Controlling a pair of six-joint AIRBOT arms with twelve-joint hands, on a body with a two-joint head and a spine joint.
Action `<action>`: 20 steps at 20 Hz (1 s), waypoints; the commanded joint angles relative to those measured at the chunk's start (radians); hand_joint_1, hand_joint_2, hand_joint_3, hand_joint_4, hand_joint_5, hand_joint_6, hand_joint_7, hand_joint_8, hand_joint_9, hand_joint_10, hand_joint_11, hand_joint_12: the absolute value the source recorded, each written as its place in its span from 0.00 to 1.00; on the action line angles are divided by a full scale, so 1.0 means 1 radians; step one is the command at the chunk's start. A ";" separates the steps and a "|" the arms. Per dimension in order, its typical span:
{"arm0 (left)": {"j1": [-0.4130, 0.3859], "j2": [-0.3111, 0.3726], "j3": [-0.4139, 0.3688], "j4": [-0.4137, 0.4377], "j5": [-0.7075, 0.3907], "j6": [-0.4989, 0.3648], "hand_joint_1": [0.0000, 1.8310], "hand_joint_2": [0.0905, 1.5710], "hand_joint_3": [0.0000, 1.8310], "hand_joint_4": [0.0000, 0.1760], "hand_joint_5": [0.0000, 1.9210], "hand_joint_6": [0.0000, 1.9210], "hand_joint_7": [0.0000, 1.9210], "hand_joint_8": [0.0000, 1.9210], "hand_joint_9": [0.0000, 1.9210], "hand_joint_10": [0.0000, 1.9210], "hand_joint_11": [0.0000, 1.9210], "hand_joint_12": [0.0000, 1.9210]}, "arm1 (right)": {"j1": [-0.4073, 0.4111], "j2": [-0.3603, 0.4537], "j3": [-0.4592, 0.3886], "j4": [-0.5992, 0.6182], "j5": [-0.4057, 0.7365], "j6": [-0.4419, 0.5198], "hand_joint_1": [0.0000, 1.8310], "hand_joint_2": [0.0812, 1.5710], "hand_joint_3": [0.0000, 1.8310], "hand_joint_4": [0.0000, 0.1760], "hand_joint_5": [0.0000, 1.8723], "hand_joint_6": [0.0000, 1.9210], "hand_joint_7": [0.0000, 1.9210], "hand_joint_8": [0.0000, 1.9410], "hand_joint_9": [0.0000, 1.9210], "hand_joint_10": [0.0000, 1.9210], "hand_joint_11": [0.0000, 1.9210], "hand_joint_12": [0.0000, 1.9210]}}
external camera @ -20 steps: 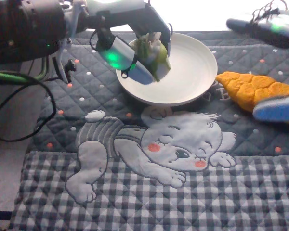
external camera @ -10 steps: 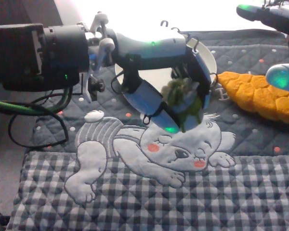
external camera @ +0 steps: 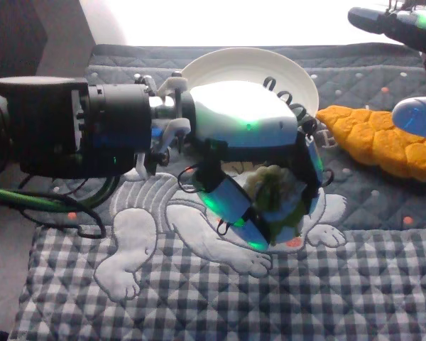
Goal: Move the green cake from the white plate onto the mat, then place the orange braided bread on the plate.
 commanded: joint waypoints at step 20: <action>0.023 0.007 -0.010 -0.050 -0.059 0.003 0.42 0.45 0.00 0.85 0.28 0.00 0.29 0.00 0.33 0.00 0.11 0.49 | 0.007 0.003 0.001 0.030 0.110 0.005 0.00 0.68 0.00 0.34 0.06 0.00 0.12 0.00 0.13 0.00 0.00 0.31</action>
